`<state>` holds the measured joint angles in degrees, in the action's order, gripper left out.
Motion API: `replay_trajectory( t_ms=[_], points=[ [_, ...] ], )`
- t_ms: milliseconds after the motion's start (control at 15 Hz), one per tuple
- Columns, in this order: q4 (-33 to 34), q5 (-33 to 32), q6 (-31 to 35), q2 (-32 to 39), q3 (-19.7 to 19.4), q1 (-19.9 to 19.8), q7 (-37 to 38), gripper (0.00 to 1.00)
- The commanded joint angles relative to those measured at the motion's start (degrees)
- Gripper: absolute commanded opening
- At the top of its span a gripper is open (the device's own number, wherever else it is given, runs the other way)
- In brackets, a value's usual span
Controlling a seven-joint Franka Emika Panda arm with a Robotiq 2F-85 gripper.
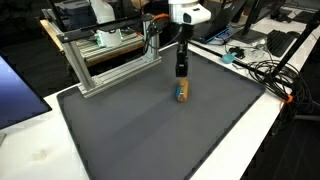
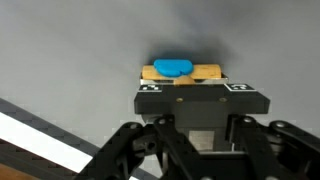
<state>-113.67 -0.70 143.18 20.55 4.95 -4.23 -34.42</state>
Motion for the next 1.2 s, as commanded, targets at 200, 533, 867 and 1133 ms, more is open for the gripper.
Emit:
replay_trajectory(
  t_ms=[200, 533, 867, 1133],
  points=[
    [-0.05, -6.37, -2.21, 2.82, -2.57, 1.39, 4.64, 0.23],
    [0.26, -8.06, -4.92, 2.72, -2.51, 1.33, 5.49, 0.23],
    [-0.09, -8.81, -6.39, 2.80, -2.61, 1.13, 4.83, 0.23],
    [-0.12, -8.80, -7.11, 2.87, -2.45, 0.90, 4.16, 0.23]
  ],
)
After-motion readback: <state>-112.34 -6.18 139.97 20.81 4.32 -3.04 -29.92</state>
